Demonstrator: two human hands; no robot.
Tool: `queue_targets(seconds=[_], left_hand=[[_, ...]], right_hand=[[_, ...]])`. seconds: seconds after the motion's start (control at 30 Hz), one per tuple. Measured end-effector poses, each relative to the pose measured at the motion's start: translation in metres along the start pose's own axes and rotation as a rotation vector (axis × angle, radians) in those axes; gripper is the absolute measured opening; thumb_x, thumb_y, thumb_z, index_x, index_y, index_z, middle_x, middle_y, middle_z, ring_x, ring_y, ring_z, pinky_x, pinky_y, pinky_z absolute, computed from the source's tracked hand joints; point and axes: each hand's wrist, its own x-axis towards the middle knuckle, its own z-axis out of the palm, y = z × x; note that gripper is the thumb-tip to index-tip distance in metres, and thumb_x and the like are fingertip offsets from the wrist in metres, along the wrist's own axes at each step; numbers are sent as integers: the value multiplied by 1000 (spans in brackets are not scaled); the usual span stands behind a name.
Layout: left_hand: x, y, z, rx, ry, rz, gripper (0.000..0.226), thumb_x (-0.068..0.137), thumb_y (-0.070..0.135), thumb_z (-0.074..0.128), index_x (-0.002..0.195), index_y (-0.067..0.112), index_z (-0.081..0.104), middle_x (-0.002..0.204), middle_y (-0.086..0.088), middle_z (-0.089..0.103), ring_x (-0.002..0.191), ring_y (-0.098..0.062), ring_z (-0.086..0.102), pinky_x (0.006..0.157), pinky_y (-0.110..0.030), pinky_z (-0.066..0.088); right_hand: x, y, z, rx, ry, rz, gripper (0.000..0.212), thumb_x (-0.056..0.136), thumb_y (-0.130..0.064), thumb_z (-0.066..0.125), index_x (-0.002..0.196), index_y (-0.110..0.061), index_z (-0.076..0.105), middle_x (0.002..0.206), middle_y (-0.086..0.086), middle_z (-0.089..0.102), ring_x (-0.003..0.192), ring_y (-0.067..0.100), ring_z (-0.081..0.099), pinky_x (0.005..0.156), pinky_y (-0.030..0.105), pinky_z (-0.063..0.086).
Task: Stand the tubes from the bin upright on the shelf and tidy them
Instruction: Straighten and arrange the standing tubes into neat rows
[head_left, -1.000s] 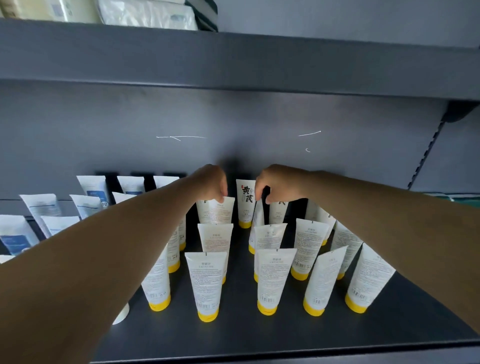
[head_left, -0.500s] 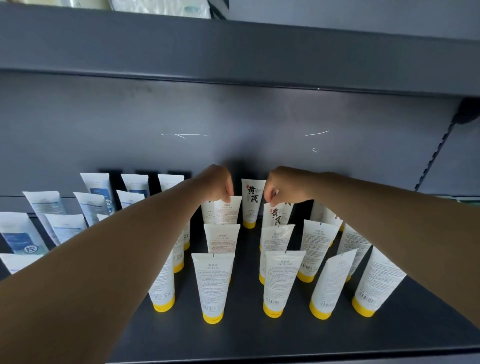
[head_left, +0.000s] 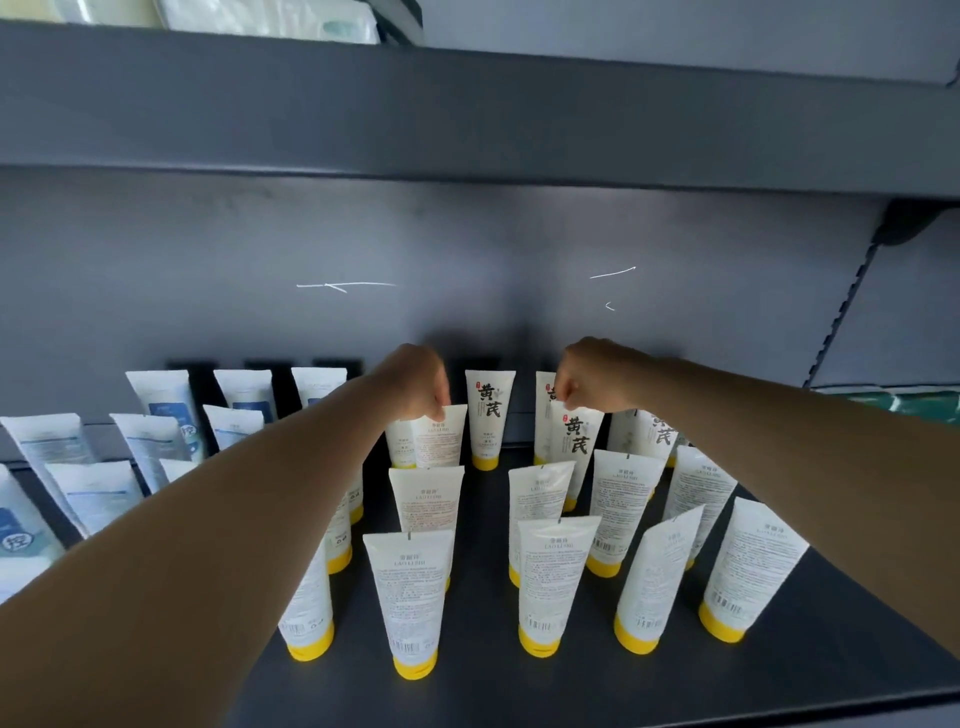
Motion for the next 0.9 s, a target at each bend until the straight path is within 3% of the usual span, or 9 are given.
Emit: queue_targets(seconds=[0.53,0.67,0.9], left_hand=[[0,-2,3,-31,11,-69,25,77,19,76,100,14,75,102,-2,73,97,-15,66,90,-23,48],[1,3,4,-14,57,-147,22,72,20,78,94,17,75,97,-4,73,92,-20,67,85,-30,53],[3,14,5,37,93,-213,21,72,20,78,93,16,73,101,-9,70,97,-26,65,81,-31,51]], right_hand=[[10,-4,0,-13,-47,48,23,85,-11,66,107,-8,71,110,9,70,100,23,65,94,35,51],[8,-7,-2,-40,-53,42,23,87,-13,65,106,-2,68,92,7,69,88,21,61,81,28,49],[2,-6,-2,-10,-48,48,24,88,-12,63,110,-5,68,105,11,69,91,23,63,81,29,49]])
